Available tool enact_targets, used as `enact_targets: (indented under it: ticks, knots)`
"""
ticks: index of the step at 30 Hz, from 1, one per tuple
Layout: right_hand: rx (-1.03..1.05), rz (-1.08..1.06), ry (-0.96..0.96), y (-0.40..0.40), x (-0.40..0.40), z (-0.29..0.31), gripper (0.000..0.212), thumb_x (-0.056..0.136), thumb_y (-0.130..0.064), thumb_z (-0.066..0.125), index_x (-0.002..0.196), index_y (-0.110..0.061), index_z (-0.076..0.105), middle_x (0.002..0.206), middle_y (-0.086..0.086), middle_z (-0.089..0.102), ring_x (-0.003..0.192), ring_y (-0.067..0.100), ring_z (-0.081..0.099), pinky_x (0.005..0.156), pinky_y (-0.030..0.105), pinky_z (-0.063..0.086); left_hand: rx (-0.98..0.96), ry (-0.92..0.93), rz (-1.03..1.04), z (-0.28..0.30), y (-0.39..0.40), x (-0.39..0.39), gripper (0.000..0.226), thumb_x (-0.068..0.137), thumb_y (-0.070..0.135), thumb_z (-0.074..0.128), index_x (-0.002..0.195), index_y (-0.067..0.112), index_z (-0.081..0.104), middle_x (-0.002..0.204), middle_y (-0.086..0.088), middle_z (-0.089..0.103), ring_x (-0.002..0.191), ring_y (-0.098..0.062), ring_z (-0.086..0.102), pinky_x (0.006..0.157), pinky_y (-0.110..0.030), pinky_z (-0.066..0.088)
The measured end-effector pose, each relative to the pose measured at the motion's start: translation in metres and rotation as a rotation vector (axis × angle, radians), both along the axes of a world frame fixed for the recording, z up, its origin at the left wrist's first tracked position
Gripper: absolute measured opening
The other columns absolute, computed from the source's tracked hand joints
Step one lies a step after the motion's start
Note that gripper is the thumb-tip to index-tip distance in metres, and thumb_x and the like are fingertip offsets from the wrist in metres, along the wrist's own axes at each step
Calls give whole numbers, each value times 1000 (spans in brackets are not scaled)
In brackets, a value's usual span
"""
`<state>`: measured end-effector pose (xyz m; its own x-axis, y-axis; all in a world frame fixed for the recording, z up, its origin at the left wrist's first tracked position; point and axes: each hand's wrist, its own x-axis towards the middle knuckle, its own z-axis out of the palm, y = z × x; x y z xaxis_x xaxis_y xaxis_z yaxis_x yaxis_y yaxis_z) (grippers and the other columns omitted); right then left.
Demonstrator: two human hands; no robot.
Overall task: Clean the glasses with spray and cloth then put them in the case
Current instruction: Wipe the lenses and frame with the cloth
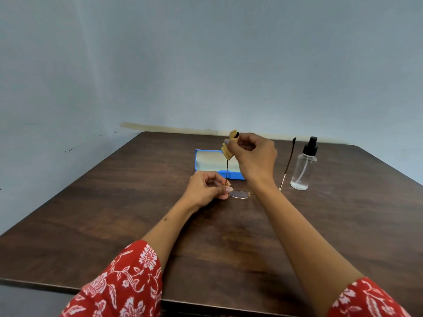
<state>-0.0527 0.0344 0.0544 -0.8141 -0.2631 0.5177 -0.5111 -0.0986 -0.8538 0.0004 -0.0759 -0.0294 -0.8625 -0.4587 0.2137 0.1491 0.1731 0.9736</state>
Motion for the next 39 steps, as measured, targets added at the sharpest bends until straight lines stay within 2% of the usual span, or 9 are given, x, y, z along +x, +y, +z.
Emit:
enact_targets:
  ticks: [4, 12, 16, 18, 22, 25, 28, 34, 39]
  knots:
    - [-45, -4, -22, 4, 2, 0, 8, 73, -17, 77, 74, -21, 70, 64, -10, 69, 65, 5, 66, 70, 15, 50, -6, -10, -4, -1, 0, 0, 22, 71, -4, 75, 62, 15, 68, 65, -1, 72, 58, -16, 68, 61, -25, 58]
    - [-139, 48, -57, 10, 4, 7, 7, 73, -11, 76, 78, -13, 72, 62, -3, 71, 61, 9, 69, 65, 17, 52, -21, -37, 8, 1, 0, 1, 19, 72, -2, 76, 64, 14, 69, 71, -6, 72, 65, -21, 69, 70, -33, 59]
    - [-181, 86, -78, 19, 5, 16, 5, 75, -9, 75, 79, -12, 73, 67, 4, 71, 66, 20, 70, 75, 37, 57, -25, -37, 18, 2, 1, 1, 16, 71, -4, 76, 67, 9, 67, 70, -5, 72, 62, -19, 68, 65, -28, 59]
    - [-213, 99, -91, 32, 0, 19, 7, 76, -9, 75, 80, -14, 73, 71, 2, 72, 70, 19, 69, 76, 37, 58, -32, -30, 25, 2, 2, 1, 17, 70, -4, 76, 66, 10, 67, 70, -5, 71, 61, -19, 68, 65, -28, 59]
    - [40, 127, -37, 80, -23, 9, 3, 74, -18, 77, 76, -19, 74, 68, -5, 72, 63, 5, 63, 64, 21, 50, -38, -17, 45, 0, 1, 0, 23, 69, -3, 77, 60, 17, 69, 71, -8, 71, 62, -20, 68, 71, -35, 59]
    - [275, 15, -120, 113, -46, -12, 9, 67, -26, 80, 73, -21, 76, 71, -3, 71, 70, 12, 59, 70, 33, 47, -41, -16, 53, -1, 1, -1, 24, 69, 0, 78, 59, 20, 71, 73, -11, 71, 65, -22, 69, 74, -38, 59]
    - [384, -19, -263, 125, -59, -32, 7, 66, -17, 82, 69, -18, 76, 78, 5, 74, 84, 22, 68, 87, 42, 53, -41, -9, 57, 0, 3, 0, 23, 69, -1, 78, 60, 19, 71, 72, -10, 72, 64, -22, 69, 72, -36, 60]
    - [345, 92, -376, 113, -57, -52, 12, 70, -5, 79, 81, -8, 76, 88, 11, 73, 86, 24, 69, 81, 37, 56, -53, -28, 41, 5, 9, 3, 14, 70, 0, 77, 70, 13, 71, 77, -11, 73, 66, -20, 71, 67, -28, 60]
    - [285, -51, -292, 111, -54, -55, 12, 69, -14, 81, 68, -24, 74, 77, 3, 73, 86, 21, 69, 87, 42, 54, 16, 8, 57, 8, 16, 2, 12, 70, -5, 75, 78, 1, 70, 81, -10, 71, 63, -16, 70, 63, -24, 59]
